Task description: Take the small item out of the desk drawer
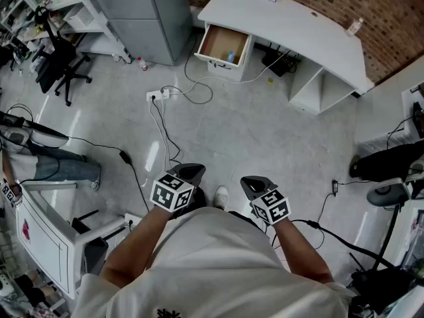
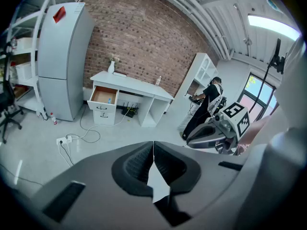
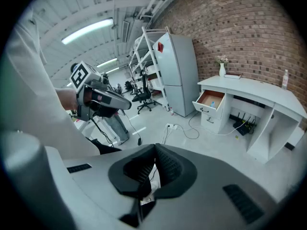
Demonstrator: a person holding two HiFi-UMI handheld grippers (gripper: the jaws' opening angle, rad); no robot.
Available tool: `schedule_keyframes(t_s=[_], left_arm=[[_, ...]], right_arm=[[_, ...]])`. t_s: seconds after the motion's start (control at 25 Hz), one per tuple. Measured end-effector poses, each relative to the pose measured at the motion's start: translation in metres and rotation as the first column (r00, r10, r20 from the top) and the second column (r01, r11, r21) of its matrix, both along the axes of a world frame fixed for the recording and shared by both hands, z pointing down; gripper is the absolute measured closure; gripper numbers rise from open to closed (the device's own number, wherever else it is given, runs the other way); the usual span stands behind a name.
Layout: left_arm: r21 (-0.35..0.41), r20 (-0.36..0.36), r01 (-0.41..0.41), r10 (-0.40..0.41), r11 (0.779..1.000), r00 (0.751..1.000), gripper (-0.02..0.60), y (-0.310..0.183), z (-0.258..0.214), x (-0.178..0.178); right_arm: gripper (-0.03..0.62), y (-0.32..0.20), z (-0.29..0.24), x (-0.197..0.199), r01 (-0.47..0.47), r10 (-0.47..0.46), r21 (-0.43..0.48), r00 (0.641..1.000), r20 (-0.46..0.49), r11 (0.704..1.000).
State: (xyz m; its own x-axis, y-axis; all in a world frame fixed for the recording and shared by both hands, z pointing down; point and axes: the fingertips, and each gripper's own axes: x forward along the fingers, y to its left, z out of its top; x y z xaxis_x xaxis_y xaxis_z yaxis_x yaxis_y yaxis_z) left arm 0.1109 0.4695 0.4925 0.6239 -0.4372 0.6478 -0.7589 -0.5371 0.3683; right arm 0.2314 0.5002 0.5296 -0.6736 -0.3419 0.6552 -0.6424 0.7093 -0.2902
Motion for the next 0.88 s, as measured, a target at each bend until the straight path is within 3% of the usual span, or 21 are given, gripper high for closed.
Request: schedule_keyframes(t_s=[0.24, 0.56, 0.88], left_arm=[[0.014, -0.001, 0.006, -0.006, 1.0, 1.0, 0.557, -0.033, -0.002, 0.01], [0.022, -0.011, -0.056, 0.056, 0.998, 0.998, 0.557, -0.108, 0.012, -0.003], [0.031, -0.007, -0.128, 0.128, 0.991, 0.992, 0.557, -0.215, 0.009, -0.087]], right_arm=[[0.565, -0.017, 0.016, 0.019, -0.005, 0.005, -0.024, 1.0, -0.016, 1.0], [0.565, -0.093, 0.024, -0.009, -0.054, 0.053, -0.037, 0.998, -0.017, 0.998], [0.562, -0.206, 0.016, -0.094, -0.121, 0.119, -0.034, 0.992, -0.037, 0.992]])
